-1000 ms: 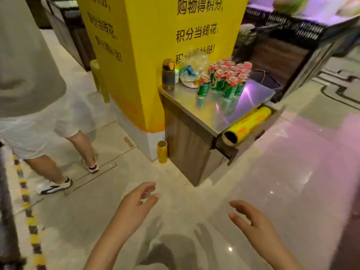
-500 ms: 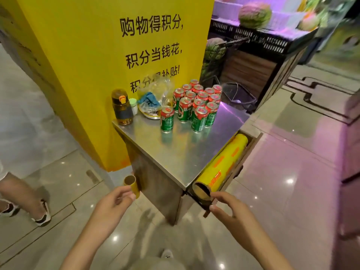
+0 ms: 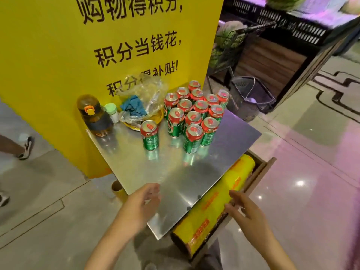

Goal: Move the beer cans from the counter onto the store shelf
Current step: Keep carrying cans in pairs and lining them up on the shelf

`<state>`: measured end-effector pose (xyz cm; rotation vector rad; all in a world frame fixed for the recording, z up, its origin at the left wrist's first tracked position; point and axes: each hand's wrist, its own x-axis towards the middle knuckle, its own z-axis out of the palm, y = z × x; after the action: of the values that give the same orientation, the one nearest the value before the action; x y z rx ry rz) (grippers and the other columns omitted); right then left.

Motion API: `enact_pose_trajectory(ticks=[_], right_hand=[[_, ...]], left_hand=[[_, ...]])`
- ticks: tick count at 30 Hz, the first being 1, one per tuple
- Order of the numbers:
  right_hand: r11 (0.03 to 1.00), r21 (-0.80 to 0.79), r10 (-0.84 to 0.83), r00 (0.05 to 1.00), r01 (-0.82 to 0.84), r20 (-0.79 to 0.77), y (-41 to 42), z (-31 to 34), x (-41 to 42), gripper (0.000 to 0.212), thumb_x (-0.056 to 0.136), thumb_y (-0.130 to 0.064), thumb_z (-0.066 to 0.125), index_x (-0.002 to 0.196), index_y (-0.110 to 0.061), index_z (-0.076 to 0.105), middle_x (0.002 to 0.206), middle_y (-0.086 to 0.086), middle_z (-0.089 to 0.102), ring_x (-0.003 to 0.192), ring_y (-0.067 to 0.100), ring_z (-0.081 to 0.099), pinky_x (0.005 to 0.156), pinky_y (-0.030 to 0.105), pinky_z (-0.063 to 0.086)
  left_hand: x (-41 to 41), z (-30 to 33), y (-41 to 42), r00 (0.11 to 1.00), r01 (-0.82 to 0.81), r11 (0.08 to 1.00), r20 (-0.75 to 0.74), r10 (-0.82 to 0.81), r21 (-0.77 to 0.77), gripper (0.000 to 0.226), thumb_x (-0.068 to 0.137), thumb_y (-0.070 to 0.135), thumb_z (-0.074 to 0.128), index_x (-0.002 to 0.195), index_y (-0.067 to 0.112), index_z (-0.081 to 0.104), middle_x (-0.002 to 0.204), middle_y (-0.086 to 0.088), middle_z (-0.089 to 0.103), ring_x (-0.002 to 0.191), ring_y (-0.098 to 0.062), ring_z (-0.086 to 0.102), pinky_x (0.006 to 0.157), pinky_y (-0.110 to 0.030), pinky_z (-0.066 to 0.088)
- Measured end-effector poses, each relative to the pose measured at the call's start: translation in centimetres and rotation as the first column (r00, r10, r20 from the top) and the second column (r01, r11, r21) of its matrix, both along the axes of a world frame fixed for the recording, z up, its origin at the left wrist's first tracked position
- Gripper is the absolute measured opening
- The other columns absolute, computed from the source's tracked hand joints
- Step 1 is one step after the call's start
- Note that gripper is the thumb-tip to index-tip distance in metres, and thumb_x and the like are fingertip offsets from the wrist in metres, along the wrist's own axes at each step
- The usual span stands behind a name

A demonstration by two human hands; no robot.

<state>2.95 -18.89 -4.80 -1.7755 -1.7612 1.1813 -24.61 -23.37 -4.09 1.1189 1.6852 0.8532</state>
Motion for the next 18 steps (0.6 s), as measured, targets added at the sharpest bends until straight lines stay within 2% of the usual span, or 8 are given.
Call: enact_pose_trajectory(ticks=[2,5,7,11,13,14,16,18], right_hand=[[0.998,0.002,0.069,0.997,-0.069,0.014,4.3,-0.2,0.6,0.042,0.089,-0.030,0.060,0.129,-0.026,0.048,0.127,-0.009,0.052,0.116,0.009,0.048,0.088,0.023,0.039],[0.989,-0.006,0.146,0.989,-0.146,-0.011,10.4,-0.4,1.2,0.043,0.089,-0.030,0.062,0.129,-0.025,0.047,0.130,-0.007,0.052,0.121,0.010,0.046,0.097,0.029,0.040],[0.978,-0.005,0.209,0.978,-0.209,-0.013,14.6,-0.5,1.3,0.047,0.089,-0.029,0.062,0.132,-0.022,0.046,0.133,-0.005,0.051,0.120,0.010,0.047,0.094,0.027,0.039],[0.946,-0.053,0.317,0.948,-0.319,-0.040,21.7,-1.3,0.6,0.057,0.087,-0.034,0.063,0.137,-0.021,0.038,0.139,-0.005,0.045,0.125,0.012,0.043,0.095,0.026,0.034],[0.937,-0.049,0.343,0.937,-0.346,-0.064,24.6,-1.8,-0.3,0.063,0.085,-0.032,0.067,0.138,-0.020,0.036,0.137,-0.004,0.044,0.123,0.011,0.042,0.094,0.025,0.033],[0.932,-0.049,0.354,0.931,-0.359,-0.090,25.7,-2.0,-0.9,0.065,0.083,-0.028,0.070,0.137,-0.019,0.036,0.134,-0.006,0.045,0.120,0.007,0.041,0.094,0.023,0.033],[0.913,-0.058,0.393,0.909,-0.404,-0.139,27.4,-2.7,-1.9,0.065,0.081,-0.021,0.073,0.134,-0.024,0.035,0.124,-0.013,0.045,0.114,0.001,0.039,0.090,0.016,0.031],[0.894,-0.062,0.430,0.889,-0.444,-0.158,28.3,-3.8,-2.7,0.068,0.078,-0.019,0.076,0.131,-0.027,0.034,0.122,-0.014,0.047,0.113,0.002,0.044,0.089,0.015,0.034]], left_hand=[[0.3,-0.9,0.8,0.998,-0.070,0.995,-0.002,0.070,-0.065,0.022,0.090,0.012,0.058,0.094,0.033,0.060,0.103,0.014,0.064,0.095,0.003,0.059,0.077,-0.013,0.045],[1.4,-1.1,2.5,0.983,-0.181,0.977,-0.038,0.178,-0.112,0.017,0.090,0.009,0.059,0.090,0.026,0.062,0.099,0.010,0.065,0.095,-0.003,0.060,0.075,-0.010,0.042],[2.4,-1.2,4.5,0.967,-0.256,0.959,-0.050,0.252,-0.123,0.018,0.089,0.008,0.059,0.089,0.026,0.062,0.097,0.011,0.065,0.094,-0.005,0.060,0.072,-0.006,0.041],[4.6,-1.6,9.8,0.941,-0.333,0.936,-0.097,0.323,-0.115,0.021,0.090,0.015,0.059,0.090,0.036,0.058,0.100,0.012,0.063,0.096,-0.010,0.060,0.080,-0.019,0.043],[6.1,-1.9,13.0,0.938,-0.340,0.933,-0.117,0.327,-0.118,0.017,0.091,0.015,0.057,0.099,0.031,0.056,0.103,0.008,0.061,0.098,-0.013,0.059,0.077,-0.012,0.042],[6.8,-2.2,14.6,0.938,-0.340,0.932,-0.123,0.325,-0.124,0.022,0.091,0.016,0.058,0.109,0.027,0.054,0.109,0.007,0.059,0.102,-0.014,0.057,0.077,-0.012,0.041],[8.0,-2.6,17.7,0.937,-0.348,0.930,-0.080,0.340,-0.118,0.045,0.086,0.015,0.065,0.126,0.022,0.046,0.121,0.005,0.053,0.111,-0.014,0.053,0.083,-0.014,0.038],[9.0,-2.4,20.4,0.938,-0.347,0.936,-0.012,0.347,-0.056,0.056,0.076,0.012,0.075,0.119,0.025,0.041,0.114,0.018,0.049,0.104,0.000,0.051,0.081,-0.006,0.035]])
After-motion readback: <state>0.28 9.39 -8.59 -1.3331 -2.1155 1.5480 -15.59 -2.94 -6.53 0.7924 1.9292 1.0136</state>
